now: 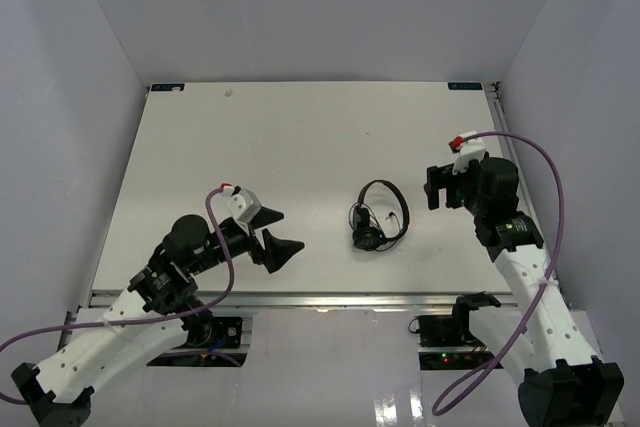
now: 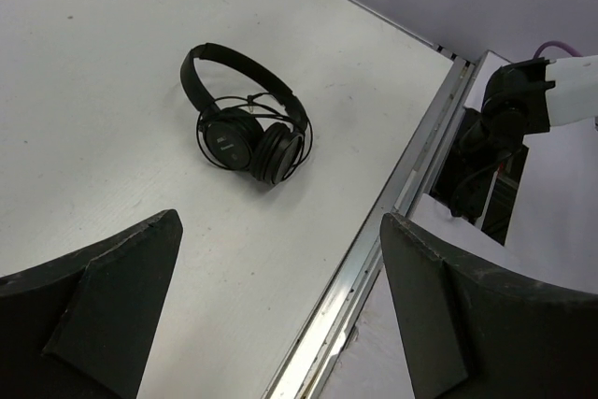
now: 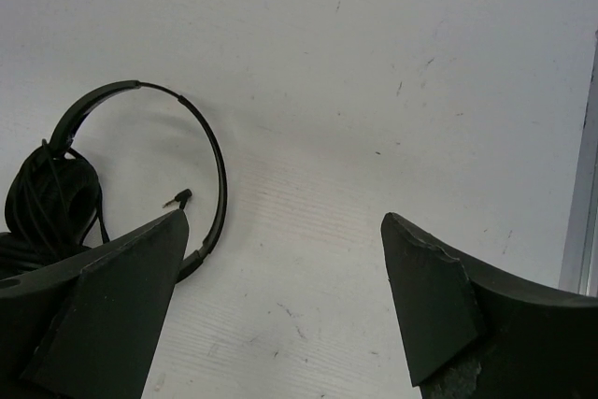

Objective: Wrap the headphones

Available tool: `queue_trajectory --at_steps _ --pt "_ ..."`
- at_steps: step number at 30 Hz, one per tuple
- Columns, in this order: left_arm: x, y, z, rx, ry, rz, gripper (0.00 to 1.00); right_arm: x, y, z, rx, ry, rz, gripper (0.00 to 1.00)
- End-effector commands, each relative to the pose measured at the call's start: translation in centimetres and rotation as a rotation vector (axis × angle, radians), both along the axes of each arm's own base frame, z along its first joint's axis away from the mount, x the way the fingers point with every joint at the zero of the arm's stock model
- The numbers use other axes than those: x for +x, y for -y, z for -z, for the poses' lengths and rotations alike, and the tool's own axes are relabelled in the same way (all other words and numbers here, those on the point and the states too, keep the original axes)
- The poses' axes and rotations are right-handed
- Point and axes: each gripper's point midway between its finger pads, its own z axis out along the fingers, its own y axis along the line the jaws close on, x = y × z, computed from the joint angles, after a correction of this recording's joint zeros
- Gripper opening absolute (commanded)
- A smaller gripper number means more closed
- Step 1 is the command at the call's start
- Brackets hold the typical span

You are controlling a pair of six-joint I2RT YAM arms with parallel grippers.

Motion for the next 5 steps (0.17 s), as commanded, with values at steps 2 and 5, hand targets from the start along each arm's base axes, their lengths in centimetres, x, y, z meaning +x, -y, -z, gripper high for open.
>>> queue_trajectory --at_steps 2,5 --pt "0.08 -0.19 1.70 0.040 -0.043 -0.012 0.98 -0.51 -0.71 -1.06 0.035 0.021 -0.074 0.90" --pt "0.03 -0.21 1.67 0.040 -0.042 -0.011 0.98 -0.55 -0.32 -1.17 0.039 0.025 -0.054 0.90"
